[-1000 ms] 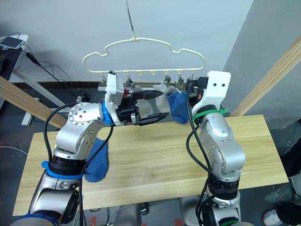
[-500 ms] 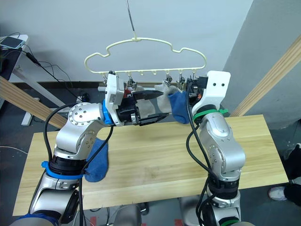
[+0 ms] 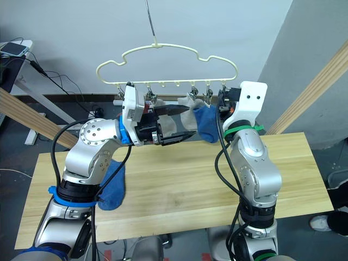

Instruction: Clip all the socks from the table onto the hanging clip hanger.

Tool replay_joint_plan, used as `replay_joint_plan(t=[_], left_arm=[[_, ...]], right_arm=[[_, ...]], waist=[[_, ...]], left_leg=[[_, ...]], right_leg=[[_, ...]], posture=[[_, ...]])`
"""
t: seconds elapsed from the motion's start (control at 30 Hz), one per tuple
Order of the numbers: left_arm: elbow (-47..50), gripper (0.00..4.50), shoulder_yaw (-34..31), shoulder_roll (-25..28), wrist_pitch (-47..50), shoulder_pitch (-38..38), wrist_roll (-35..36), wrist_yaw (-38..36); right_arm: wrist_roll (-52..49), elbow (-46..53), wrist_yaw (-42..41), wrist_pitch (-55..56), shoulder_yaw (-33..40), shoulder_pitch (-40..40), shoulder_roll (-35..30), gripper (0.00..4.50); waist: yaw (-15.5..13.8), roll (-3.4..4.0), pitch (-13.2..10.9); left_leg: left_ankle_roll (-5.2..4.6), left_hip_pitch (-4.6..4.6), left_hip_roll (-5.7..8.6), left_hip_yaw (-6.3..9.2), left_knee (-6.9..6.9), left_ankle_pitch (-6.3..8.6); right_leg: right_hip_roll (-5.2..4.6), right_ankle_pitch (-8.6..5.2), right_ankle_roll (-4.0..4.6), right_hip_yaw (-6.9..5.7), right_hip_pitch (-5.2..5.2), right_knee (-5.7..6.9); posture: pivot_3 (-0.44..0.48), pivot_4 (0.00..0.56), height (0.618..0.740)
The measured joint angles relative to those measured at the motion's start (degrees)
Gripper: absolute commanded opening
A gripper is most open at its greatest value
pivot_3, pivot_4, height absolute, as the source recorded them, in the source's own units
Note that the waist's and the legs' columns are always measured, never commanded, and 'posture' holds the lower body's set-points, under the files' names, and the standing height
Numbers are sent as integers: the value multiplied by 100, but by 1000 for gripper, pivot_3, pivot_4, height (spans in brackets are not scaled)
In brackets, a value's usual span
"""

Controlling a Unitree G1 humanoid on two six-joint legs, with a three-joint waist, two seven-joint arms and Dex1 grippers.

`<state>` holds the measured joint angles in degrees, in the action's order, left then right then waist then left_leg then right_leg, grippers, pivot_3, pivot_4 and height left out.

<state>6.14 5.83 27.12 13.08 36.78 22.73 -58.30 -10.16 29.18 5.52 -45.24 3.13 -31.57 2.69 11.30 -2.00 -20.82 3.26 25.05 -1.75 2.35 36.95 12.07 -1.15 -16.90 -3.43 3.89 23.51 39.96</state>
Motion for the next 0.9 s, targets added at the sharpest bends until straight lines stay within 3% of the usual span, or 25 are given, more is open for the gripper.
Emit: replay_joint_plan(t=[0.9], left_arm=[[-5, 3461, 7, -65, -20, 7, -20, -109]], right_arm=[[-27, 298, 81, -202, 15, 103, 145, 1987]], waist=[[31, 1, 1]], left_leg=[[0, 0, 0, 0, 1, 0]], right_leg=[[0, 0, 0, -1, 0, 3]], posture=[[-352, 310, 732]])
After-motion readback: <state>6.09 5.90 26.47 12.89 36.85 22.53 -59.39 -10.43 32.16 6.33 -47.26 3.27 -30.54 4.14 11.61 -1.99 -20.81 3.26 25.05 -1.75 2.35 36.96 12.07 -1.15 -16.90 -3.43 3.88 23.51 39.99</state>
